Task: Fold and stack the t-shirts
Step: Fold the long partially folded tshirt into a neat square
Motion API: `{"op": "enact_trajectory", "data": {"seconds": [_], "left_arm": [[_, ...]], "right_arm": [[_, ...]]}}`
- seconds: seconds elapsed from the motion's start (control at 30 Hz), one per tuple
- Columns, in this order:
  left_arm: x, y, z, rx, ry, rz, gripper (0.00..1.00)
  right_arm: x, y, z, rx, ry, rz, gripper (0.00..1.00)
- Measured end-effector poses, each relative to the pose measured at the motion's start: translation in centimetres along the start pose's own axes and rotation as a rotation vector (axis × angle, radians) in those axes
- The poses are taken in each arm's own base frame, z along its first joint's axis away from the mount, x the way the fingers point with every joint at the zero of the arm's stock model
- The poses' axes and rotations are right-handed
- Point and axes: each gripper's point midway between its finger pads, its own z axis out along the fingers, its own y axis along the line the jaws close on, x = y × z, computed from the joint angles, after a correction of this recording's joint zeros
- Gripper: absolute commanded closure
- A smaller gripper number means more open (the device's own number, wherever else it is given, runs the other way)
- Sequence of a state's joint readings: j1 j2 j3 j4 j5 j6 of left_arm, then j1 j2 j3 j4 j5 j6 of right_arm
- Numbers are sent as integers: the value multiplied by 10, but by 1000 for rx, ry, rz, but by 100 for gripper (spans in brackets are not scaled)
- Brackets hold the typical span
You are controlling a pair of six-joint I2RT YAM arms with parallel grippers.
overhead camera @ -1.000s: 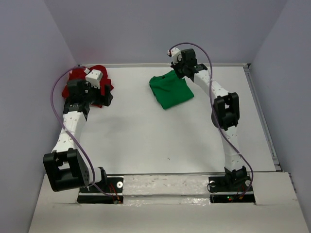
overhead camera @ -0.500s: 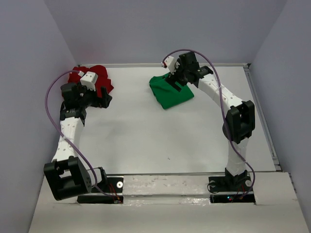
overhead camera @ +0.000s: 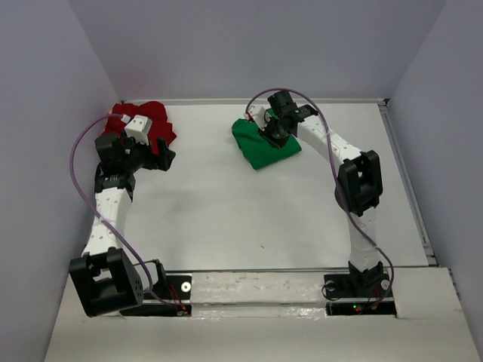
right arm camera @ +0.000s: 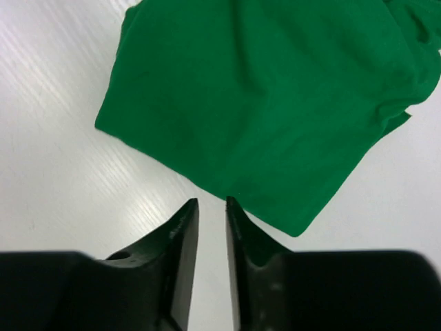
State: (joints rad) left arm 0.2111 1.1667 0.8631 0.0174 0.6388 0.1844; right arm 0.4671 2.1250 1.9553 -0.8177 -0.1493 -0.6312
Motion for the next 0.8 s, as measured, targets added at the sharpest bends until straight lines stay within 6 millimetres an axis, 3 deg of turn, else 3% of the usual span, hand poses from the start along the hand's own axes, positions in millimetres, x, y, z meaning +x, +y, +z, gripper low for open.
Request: {"op": "enact_trajectory", "data": {"seconds": [0.03, 0.2, 0.5, 0.8], "left_arm": [[1, 0, 0, 1, 0, -3, 1], [2, -1, 0, 8, 1, -8, 1], [1, 1, 0, 3, -3, -10, 1], [1, 0, 0, 9, -3, -12, 1]], "right_arm": [[0, -3, 4, 11, 8, 1, 100], [-19, -26, 25, 77, -12, -9, 100], [-44, -53, 41, 150, -63, -16, 100], [-6, -35, 84, 84, 31, 0, 100]]}}
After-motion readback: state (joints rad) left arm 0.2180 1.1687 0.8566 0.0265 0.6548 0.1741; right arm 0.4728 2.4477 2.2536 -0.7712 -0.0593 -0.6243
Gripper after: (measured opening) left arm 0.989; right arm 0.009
